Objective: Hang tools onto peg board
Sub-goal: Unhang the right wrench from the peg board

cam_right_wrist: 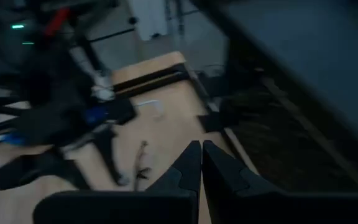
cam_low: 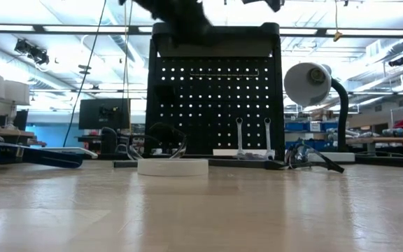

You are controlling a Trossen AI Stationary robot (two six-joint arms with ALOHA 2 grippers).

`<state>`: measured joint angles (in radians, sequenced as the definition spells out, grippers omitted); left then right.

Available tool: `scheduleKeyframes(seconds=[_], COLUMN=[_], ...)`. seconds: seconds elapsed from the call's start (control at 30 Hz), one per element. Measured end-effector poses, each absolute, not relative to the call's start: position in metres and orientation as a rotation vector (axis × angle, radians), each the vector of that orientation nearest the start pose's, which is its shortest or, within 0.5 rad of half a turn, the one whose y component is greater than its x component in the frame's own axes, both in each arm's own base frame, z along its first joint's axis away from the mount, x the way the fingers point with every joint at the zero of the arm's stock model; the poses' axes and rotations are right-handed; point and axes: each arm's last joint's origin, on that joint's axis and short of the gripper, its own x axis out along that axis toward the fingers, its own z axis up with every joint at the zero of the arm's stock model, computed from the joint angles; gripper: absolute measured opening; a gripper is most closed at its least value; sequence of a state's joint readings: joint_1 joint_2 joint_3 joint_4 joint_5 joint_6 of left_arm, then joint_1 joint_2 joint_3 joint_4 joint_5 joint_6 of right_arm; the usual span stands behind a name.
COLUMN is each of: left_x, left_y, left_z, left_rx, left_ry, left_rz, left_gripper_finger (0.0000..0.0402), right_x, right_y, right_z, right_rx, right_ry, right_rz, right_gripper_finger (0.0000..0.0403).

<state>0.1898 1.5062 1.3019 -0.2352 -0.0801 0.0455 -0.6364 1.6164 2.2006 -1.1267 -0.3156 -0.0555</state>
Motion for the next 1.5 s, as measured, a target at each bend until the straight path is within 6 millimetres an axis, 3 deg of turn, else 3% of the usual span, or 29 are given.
scheduleKeyframes(seconds=[0.2,0.37,0.47,0.67,0.8,0.93,1.07,1.27,1.4,1.5], left_x=[0.302,0.266,0.245,0.218,0.210,0.209,0.209,0.204,0.201,0.199], left_y=[0.062,0.057,0.055,0.059,0.066,0.070,0.069,0.073,0.079,0.085], left_z=[0.324,0.332,0.339,0.356,0.362,0.362,0.360,0.362,0.367,0.367], left_rx=[-0.096,-0.180,-0.177,-0.179,-0.150,-0.121,-0.231,-0.356,-0.363,-0.432], left_ry=[0.433,0.294,0.240,0.156,0.126,0.140,0.128,0.073,0.012,-0.012], left_rz=[0.317,0.423,0.474,0.558,0.620,0.661,0.638,0.667,0.687,0.718], left_gripper_finger=[0.0156,0.0156,0.0156,0.0156,0.0156,0.0156,0.0156,0.0156,0.0156,0.0156], right_x=[0.287,0.309,0.323,0.335,0.334,0.330,0.328,0.329,0.332,0.332], right_y=[-0.147,-0.134,-0.127,-0.120,-0.122,-0.126,-0.126,-0.119,-0.112,-0.109], right_z=[0.466,0.434,0.401,0.342,0.316,0.301,0.295,0.286,0.287,0.289], right_rx=[0.249,0.299,0.320,0.434,0.515,0.546,0.602,0.860,0.986,0.943], right_ry=[0.459,0.343,0.292,0.188,0.104,0.030,0.010,-0.014,0.015,0.071], right_rz=[-0.243,-0.277,-0.334,-0.418,-0.463,-0.492,-0.493,-0.490,-0.348,-0.201], right_gripper_finger=[0.0022,0.0022,0.0022,0.0022,0.0022,0.0022,0.0024,0.0031,0.0035,0.0038])
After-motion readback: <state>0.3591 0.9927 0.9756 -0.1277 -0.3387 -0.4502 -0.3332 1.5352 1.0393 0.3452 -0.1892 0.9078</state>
